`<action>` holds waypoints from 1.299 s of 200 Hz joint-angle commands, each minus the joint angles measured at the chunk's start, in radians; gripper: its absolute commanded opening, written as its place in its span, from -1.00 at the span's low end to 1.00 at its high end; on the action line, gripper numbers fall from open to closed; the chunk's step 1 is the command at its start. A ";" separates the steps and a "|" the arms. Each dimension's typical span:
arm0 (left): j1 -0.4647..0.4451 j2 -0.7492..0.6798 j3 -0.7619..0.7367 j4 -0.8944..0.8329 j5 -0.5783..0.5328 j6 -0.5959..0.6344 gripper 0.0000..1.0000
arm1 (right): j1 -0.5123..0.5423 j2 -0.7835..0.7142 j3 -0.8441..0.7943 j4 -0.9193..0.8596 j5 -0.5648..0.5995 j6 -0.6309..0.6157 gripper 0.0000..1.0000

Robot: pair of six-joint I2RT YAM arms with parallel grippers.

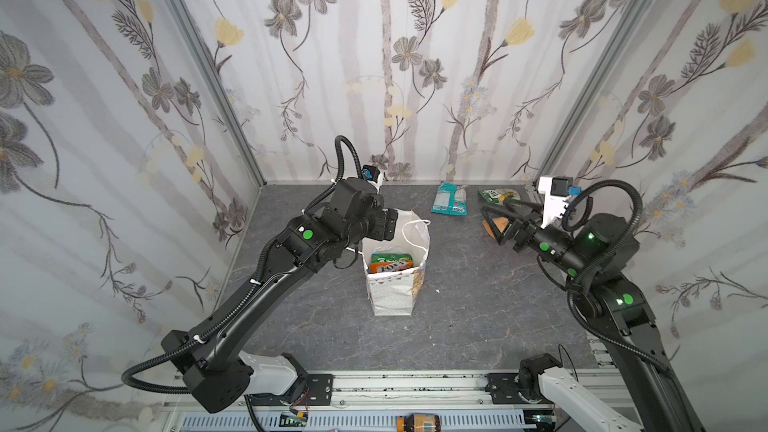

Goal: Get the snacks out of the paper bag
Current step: 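Move the right gripper back toward the bag while left gripper hovers above it, then lower the left gripper into the bag and grasp the orange Fox's Fruits pack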

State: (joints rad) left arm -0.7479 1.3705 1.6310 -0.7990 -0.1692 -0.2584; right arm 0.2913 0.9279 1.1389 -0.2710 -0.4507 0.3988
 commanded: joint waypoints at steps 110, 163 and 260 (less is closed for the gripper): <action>-0.028 0.308 0.160 -0.281 0.102 -0.216 0.36 | 0.048 -0.113 0.041 -0.160 -0.043 0.079 0.99; -0.031 0.306 0.119 -0.255 0.100 -0.192 0.42 | 0.049 -0.046 0.045 -0.061 -0.063 0.118 0.99; -0.031 0.383 -0.004 -0.192 0.114 -0.127 0.62 | 0.051 0.040 0.088 -0.108 -0.055 0.091 0.99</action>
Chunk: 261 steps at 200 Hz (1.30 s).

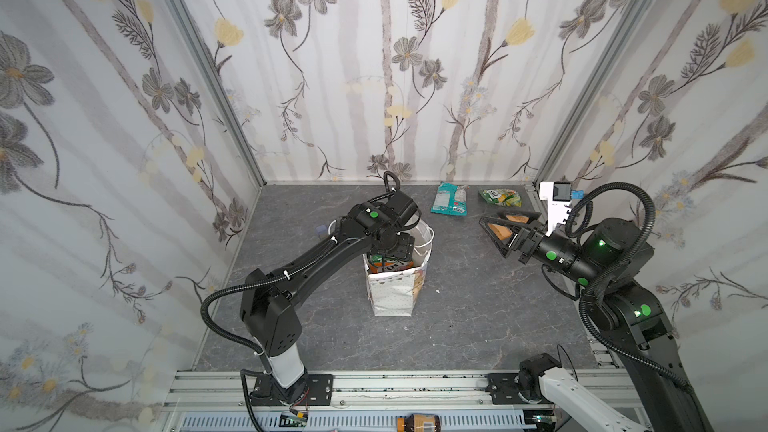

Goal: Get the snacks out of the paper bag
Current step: 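Lower the left gripper into the bag and grasp the orange Fox's Fruits pack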

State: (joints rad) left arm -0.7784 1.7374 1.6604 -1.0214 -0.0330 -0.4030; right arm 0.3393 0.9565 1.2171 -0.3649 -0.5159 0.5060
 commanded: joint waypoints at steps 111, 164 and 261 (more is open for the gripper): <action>0.001 0.066 -0.230 0.204 -0.059 0.041 0.72 | 0.004 0.031 0.014 -0.022 0.027 -0.027 0.99; 0.001 0.105 -0.312 0.259 -0.052 0.020 0.63 | 0.007 0.042 0.016 -0.026 0.031 -0.027 0.99; 0.002 0.056 -0.293 0.244 -0.035 0.013 -0.71 | 0.018 0.067 0.015 -0.030 0.052 -0.014 0.99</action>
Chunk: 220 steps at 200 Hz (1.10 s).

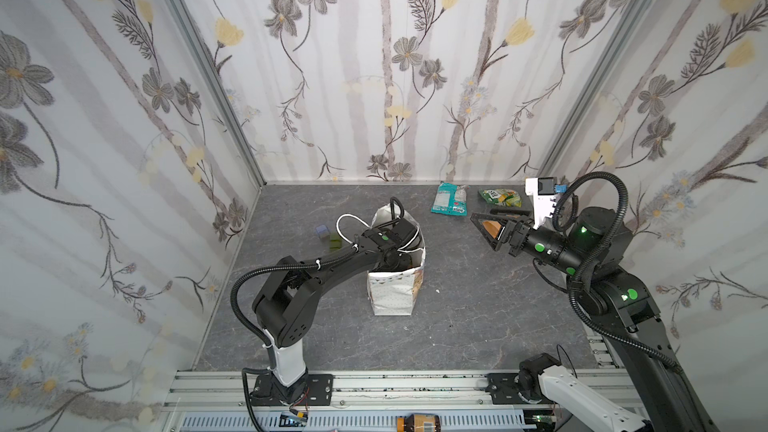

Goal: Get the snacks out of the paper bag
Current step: 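Lower the left gripper into the bag and grasp the orange Fox's Fruits pack, then lift the orange Fox's pack out of the bag while right gripper approaches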

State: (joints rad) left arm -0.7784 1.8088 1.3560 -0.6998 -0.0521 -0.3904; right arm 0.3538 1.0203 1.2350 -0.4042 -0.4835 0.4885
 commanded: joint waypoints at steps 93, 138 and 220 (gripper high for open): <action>0.002 -0.090 0.091 -0.144 -0.026 0.004 -1.00 | 0.009 0.005 -0.028 0.025 0.034 0.008 0.99; 0.002 -0.116 0.173 -0.183 -0.067 0.002 -1.00 | 0.009 0.007 -0.029 0.025 0.034 0.004 0.99; 0.001 -0.157 0.270 -0.228 -0.141 0.019 -1.00 | 0.010 0.009 -0.026 0.025 0.037 -0.003 0.99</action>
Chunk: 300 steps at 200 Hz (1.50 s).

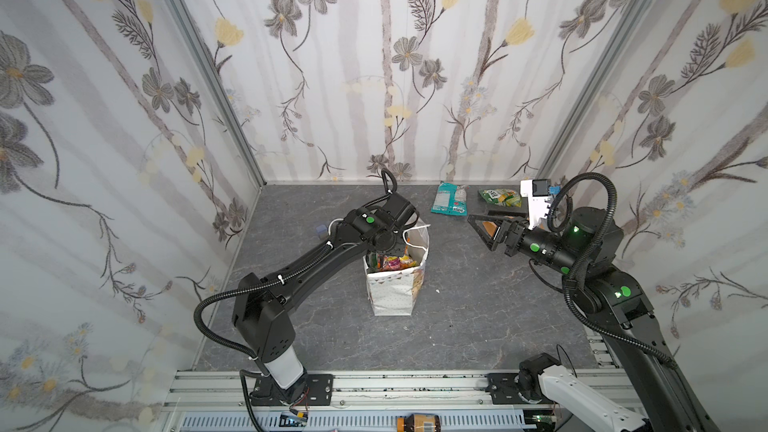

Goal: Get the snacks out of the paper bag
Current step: 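Lift the orange Fox's pack out of the bag while right gripper approaches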

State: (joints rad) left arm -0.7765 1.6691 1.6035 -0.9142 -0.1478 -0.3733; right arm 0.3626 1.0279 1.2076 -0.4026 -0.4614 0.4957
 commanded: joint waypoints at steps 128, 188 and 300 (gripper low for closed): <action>0.000 -0.091 0.176 -0.041 -0.110 0.045 -1.00 | 0.002 -0.015 0.002 0.017 0.029 -0.019 0.99; 0.000 -0.147 0.188 -0.010 -0.133 0.062 -1.00 | 0.002 -0.024 -0.006 0.054 0.004 -0.005 0.99; -0.012 -0.446 -0.060 0.444 0.050 0.158 -1.00 | 0.078 0.013 -0.010 0.222 -0.019 0.057 0.99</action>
State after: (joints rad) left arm -0.7807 1.2648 1.5684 -0.6476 -0.1421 -0.2539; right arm 0.4084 1.0164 1.1954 -0.2649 -0.4686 0.5282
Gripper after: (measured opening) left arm 0.108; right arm 0.995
